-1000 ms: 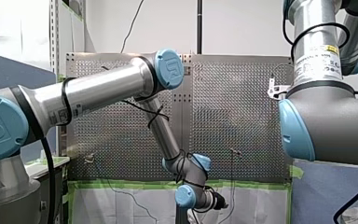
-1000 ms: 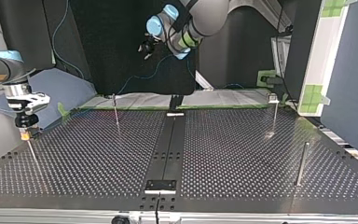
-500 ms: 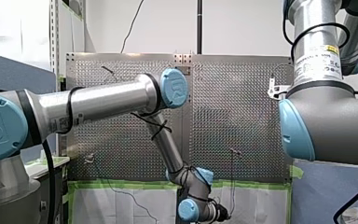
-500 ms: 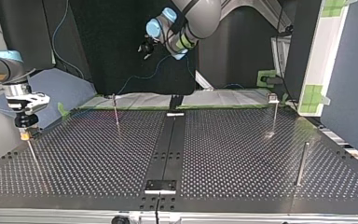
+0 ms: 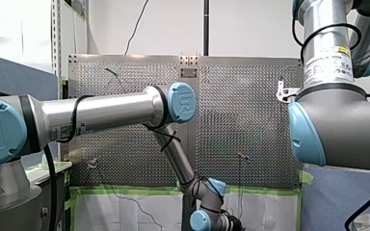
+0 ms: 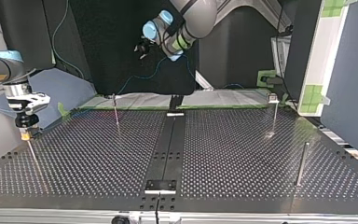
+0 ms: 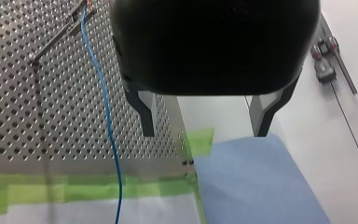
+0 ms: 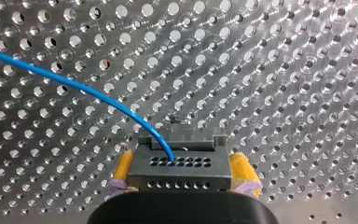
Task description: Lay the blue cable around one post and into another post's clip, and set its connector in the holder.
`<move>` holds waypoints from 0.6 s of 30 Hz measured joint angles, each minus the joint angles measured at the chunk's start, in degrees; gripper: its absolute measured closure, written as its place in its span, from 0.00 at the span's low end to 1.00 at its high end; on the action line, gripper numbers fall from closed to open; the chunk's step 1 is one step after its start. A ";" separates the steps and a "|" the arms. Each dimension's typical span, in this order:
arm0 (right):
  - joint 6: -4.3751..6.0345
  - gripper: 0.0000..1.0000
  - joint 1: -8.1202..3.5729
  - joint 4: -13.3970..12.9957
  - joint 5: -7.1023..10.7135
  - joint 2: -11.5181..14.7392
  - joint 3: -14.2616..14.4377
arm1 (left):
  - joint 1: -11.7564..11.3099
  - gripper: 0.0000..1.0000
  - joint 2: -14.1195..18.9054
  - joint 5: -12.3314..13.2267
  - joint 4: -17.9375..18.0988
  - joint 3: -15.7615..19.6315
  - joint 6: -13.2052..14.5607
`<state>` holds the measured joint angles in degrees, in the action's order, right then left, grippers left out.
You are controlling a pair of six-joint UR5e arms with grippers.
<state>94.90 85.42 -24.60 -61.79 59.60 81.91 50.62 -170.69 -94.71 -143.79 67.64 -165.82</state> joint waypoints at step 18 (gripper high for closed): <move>-0.05 0.20 0.05 -0.02 0.07 -0.01 0.01 | -2.22 0.00 -0.04 -3.88 0.89 -9.66 -0.29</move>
<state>94.86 85.47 -24.62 -61.71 59.59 81.92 48.41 -170.73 -98.59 -142.89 57.98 -166.12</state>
